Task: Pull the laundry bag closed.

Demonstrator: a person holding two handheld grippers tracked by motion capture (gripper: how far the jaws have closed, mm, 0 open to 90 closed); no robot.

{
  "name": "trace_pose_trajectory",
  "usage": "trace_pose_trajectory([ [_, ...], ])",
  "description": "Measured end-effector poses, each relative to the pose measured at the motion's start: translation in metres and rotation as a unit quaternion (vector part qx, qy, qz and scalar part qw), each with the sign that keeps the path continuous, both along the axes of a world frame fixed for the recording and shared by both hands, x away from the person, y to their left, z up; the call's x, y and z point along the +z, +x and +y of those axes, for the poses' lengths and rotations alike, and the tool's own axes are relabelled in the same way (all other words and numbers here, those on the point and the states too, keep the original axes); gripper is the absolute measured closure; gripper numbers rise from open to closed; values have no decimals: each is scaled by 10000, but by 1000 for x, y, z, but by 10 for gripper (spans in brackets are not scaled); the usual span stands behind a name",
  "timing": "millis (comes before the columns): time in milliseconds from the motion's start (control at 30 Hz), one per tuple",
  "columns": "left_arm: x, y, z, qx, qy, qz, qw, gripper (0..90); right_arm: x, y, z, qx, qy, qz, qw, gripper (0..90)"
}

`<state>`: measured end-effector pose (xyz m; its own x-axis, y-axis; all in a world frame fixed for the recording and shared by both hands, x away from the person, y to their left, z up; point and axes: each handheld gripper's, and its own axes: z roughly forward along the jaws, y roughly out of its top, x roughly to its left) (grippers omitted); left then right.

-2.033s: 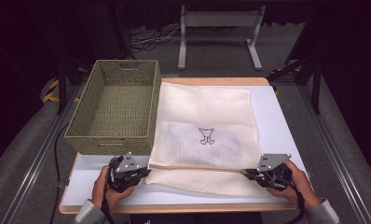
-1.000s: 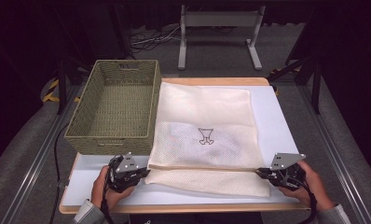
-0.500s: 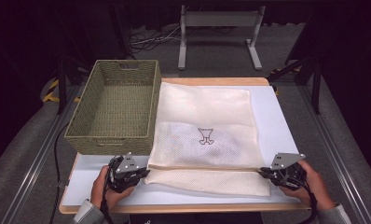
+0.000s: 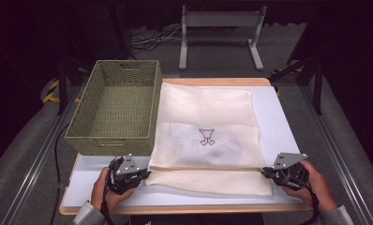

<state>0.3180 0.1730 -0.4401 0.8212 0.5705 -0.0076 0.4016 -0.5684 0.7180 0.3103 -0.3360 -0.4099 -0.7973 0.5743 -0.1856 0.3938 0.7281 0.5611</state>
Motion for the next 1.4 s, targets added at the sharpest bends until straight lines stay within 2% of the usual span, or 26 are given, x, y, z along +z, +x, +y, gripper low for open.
trace_pose_trajectory([
  [100,1,-1,0,14,-2,-34,10000,844,1,0,0,-48,42,-28,10000,823],
  [200,1,-4,-4,69,112,-131,9998,836,5,-2,0,-48,147,-24,9999,823],
  [433,1,-5,-2,135,-11,-112,9998,802,6,-3,-1,-58,281,-15,9996,819],
  [500,2,-5,-1,120,-74,-100,9999,791,8,-4,0,-21,404,-16,9992,817],
  [667,5,-7,2,85,-37,-226,9997,728,9,-3,2,-25,665,-96,9977,815],
  [767,7,-8,3,50,-93,-288,9995,701,7,-1,4,-16,723,-123,9973,813],
  [833,8,-8,5,47,-137,-291,9995,676,7,-1,6,23,849,-195,9962,806],
  [1033,11,-9,12,108,-196,-360,9991,622,10,-1,9,-22,1084,-362,9934,765],
  [1133,11,-9,16,186,-227,-382,9988,584,11,-1,11,-51,1147,-424,9925,716],
  [1300,12,-7,23,300,-225,-428,9984,516,11,1,16,-83,1183,-561,9914,620],
  [1400,11,-6,26,310,-261,-424,9983,471,10,2,17,-123,1176,-568,9914,570],
])
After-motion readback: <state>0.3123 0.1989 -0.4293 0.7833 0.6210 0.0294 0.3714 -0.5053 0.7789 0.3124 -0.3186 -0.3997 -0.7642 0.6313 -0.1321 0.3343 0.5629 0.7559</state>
